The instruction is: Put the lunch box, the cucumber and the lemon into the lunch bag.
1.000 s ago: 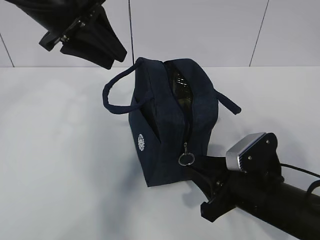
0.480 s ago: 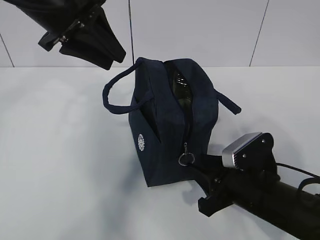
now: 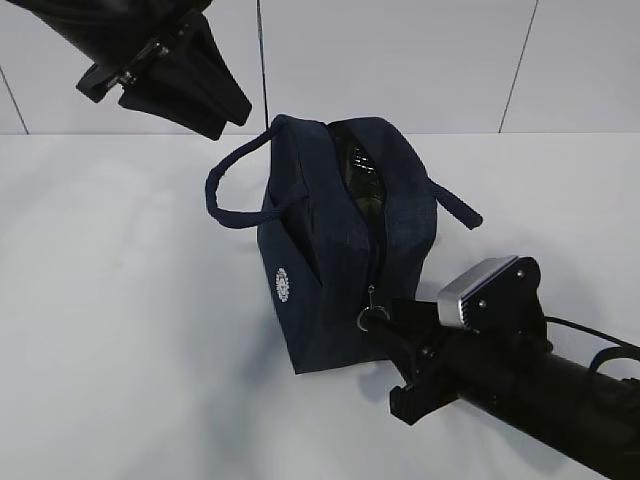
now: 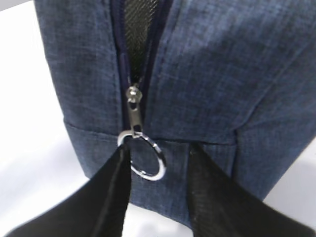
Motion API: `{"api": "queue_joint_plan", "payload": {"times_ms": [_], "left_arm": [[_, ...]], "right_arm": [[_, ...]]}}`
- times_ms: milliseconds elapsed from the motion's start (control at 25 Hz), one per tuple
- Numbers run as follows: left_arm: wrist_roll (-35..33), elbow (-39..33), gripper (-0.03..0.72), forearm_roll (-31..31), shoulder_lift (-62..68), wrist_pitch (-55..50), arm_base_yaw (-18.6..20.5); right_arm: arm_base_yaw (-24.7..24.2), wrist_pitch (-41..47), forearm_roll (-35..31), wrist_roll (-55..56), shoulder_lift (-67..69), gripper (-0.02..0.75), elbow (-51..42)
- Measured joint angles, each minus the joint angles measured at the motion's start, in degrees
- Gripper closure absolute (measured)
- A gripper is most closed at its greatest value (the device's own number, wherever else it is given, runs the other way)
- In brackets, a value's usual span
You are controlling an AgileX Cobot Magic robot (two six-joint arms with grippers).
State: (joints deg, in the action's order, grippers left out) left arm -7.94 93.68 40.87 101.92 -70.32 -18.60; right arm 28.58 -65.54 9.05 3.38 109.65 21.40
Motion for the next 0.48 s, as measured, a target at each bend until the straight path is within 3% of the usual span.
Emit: {"api": "queue_joint_plan", "payload": {"times_ms": [240,480], "left_arm": [[0.0,0.0,0.452,0.0,0.0,0.0,0.0],[0.0,0.0,0.452,0.0,0.0,0.0,0.0]], "right_arm": [[0.0,0.0,5.7,0.5,0.4,0.454,1.5],[0.0,0.0,7.1,0.9,0.6,0.454,1.9]]}}
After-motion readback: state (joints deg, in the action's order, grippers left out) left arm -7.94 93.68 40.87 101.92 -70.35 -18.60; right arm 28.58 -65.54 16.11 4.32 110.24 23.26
